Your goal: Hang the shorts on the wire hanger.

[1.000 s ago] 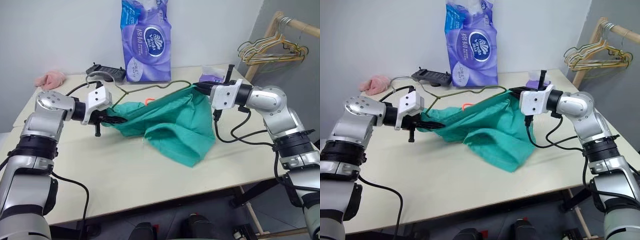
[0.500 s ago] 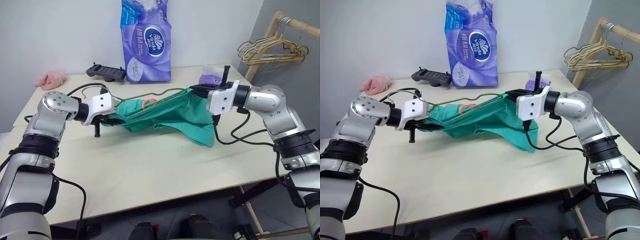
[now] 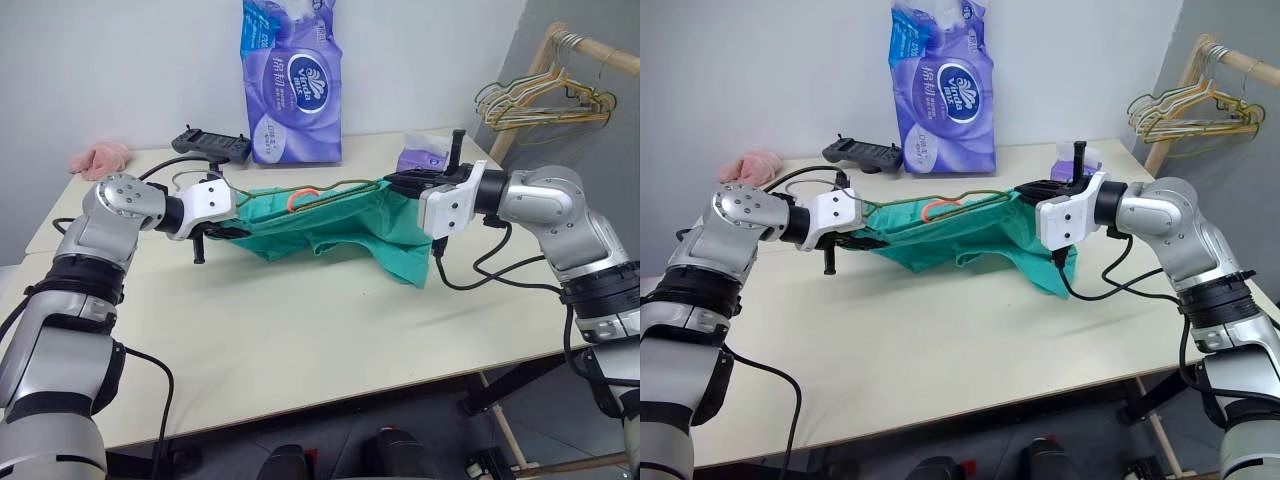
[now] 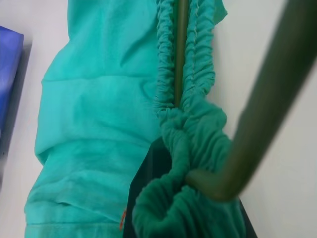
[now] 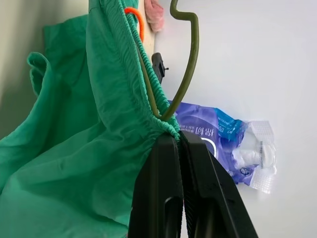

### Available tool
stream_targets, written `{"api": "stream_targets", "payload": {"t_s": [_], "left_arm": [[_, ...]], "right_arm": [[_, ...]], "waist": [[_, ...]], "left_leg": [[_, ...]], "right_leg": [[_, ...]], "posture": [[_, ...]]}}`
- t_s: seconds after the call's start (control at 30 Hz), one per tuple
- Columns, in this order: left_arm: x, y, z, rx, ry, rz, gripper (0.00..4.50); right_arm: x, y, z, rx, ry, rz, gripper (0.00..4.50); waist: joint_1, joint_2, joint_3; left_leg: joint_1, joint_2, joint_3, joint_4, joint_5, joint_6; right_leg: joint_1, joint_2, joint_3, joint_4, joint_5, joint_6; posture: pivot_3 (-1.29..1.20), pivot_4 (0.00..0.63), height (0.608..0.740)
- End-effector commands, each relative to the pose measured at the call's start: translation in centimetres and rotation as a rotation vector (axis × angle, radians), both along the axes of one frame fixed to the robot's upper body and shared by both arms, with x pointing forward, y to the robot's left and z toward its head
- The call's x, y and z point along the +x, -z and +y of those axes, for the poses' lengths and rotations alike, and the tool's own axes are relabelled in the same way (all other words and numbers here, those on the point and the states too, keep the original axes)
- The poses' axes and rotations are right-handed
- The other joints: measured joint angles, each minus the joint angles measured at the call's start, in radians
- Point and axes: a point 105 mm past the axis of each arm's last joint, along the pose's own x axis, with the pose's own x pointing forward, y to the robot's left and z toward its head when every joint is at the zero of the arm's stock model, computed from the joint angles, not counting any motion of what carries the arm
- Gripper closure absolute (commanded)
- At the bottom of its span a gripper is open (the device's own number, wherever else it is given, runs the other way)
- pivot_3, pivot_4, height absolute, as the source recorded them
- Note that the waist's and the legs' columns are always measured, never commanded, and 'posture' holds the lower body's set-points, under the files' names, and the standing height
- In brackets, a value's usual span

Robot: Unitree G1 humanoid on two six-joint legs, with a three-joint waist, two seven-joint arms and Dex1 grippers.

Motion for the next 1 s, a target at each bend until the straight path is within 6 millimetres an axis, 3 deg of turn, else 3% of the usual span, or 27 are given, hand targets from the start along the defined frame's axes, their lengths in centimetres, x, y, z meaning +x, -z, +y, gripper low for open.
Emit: {"api": "stream_targets", "payload": {"t_s": [0.03,0.3,0.7,0.9,1.0], "left_arm": [[-1.0,3.4,5.7,0.192,-0.184,0.113,4.50],[-0.1,2.9,6.1,0.214,-0.225,0.062,4.50],[0.0,2.5,6.3,0.201,-0.243,0.030,4.50],[0.1,2.6,6.2,0.211,-0.237,0.030,4.50],[0.4,2.6,5.6,0.214,-0.223,0.020,4.50]], "right_arm": [[-0.3,-4.3,-2.9,0.071,0.086,-0.126,4.48],[-0.8,-4.4,-3.0,0.054,0.088,-0.128,4.48],[0.0,-1.6,-6.3,0.030,0.209,-0.026,4.48],[-0.1,-3.2,-5.3,0.055,0.184,-0.066,4.48],[-0.6,-4.3,-3.3,0.076,0.125,-0.088,4.48]], "waist": [[0.000,0.000,0.000],[0.000,0.000,0.000],[0.002,-0.002,-0.001],[0.001,-0.002,-0.001],[0.001,-0.002,-0.001]], "left_leg": [[0.000,0.000,0.000,0.000,0.000,0.000],[0.000,0.000,0.000,0.000,0.000,0.000],[0.000,0.000,0.000,0.000,0.000,0.000],[0.000,0.000,0.000,0.000,0.000,0.000],[0.000,0.000,0.000,0.000,0.000,0.000]], "right_leg": [[0.000,0.000,0.000,0.000,0.000,0.000],[0.000,0.000,0.000,0.000,0.000,0.000],[0.000,0.000,0.000,0.000,0.000,0.000],[0.001,0.000,0.000,0.000,0.000,0.000],[0.001,0.000,0.000,0.000,0.000,0.000]], "posture": [[-0.05,0.018,0.740],[-0.05,0.013,0.740],[-0.04,0.005,0.740],[-0.04,0.007,0.740],[-0.04,0.007,0.740]]}}
